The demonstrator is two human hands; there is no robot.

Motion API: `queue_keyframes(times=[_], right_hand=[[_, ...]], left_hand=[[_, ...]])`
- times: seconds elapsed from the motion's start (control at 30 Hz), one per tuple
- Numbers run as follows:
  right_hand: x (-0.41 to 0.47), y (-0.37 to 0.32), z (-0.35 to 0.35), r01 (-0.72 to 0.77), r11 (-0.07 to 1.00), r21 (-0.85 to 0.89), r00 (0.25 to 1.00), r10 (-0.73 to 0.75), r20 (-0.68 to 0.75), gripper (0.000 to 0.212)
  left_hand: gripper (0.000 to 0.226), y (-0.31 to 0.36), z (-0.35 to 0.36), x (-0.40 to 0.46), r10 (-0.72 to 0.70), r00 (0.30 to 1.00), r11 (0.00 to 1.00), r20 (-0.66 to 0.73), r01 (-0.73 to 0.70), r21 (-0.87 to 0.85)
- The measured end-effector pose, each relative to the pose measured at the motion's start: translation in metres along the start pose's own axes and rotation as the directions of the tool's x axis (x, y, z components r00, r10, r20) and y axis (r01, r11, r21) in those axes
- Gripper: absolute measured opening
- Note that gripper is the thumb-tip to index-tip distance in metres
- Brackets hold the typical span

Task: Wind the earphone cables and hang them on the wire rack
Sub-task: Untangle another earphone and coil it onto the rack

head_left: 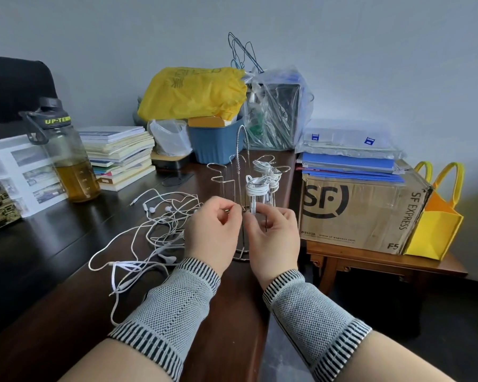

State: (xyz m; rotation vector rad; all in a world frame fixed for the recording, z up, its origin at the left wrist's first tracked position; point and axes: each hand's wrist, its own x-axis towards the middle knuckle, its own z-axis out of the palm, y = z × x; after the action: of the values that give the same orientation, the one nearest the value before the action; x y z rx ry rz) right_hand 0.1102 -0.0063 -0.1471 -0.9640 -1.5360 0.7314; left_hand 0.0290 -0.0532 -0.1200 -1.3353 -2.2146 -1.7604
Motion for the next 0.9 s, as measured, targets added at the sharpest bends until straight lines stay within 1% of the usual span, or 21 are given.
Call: queue_keyframes(times=[0.13, 0.2, 0.23, 0.27, 0.33, 0.4, 0.57, 0.7, 0.8, 0.9], right_hand=[[0.002, 0.0, 0.001, -0.033, 0.999, 0.009, 0.999, 0.033, -0.001, 0.005], [0.001, -0.001, 0.001, -0.023, 0.999, 0.044, 1.0, 0.023, -0.002, 0.01], [0.001, -0.001, 0.001, -0.016, 0.998, 0.057, 1.0, 0.016, 0.007, 0.009], [0.001, -0.002, 0.0, -0.006, 0.998, 0.061, 1.0, 0.005, 0.026, 0.011], [0.0, -0.003, 0.0, 0.015, 0.999, 0.052, 0.997, -0.019, 0.075, 0.028], [0.001, -0.003, 0.0, 0.027, 0.999, 0.041, 0.995, -0.031, 0.091, 0.033], [0.002, -0.004, 0.0, 0.025, 0.999, 0.034, 0.997, -0.027, 0.066, 0.021], [0.004, -0.002, 0.001, 0.033, 0.999, 0.02, 0.996, -0.035, 0.081, 0.017], [0.005, 0.0, 0.003, 0.054, 0.999, 0.009, 0.996, -0.054, 0.07, 0.013], [0.004, 0.001, 0.003, 0.065, 0.997, 0.051, 0.997, -0.067, 0.037, 0.009]], left_hand=[[0.016, 0.0, 0.001, 0.001, -0.057, 0.997, 0.997, -0.051, 0.054, -0.053], [0.019, 0.0, 0.001, 0.002, -0.072, 0.996, 0.994, -0.057, 0.067, -0.086], [0.021, -0.001, 0.001, 0.003, -0.075, 0.996, 0.992, -0.052, 0.069, -0.104], [0.022, -0.002, 0.002, 0.003, -0.069, 0.997, 0.991, -0.038, 0.064, -0.121], [0.021, -0.002, 0.002, 0.003, -0.06, 0.998, 0.986, 0.009, 0.061, -0.158], [0.021, -0.001, 0.002, 0.005, -0.059, 0.997, 0.978, 0.052, 0.068, -0.199], [0.025, 0.008, -0.002, 0.009, -0.064, 0.991, 0.934, 0.116, 0.1, -0.343], [0.022, 0.016, -0.005, 0.018, -0.059, 0.981, 0.904, 0.187, 0.132, -0.406], [0.024, 0.014, -0.005, 0.025, -0.086, 0.962, 0.881, 0.26, 0.195, -0.431], [0.02, 0.01, -0.002, 0.027, -0.111, 0.928, 0.85, 0.356, 0.275, -0.45]])
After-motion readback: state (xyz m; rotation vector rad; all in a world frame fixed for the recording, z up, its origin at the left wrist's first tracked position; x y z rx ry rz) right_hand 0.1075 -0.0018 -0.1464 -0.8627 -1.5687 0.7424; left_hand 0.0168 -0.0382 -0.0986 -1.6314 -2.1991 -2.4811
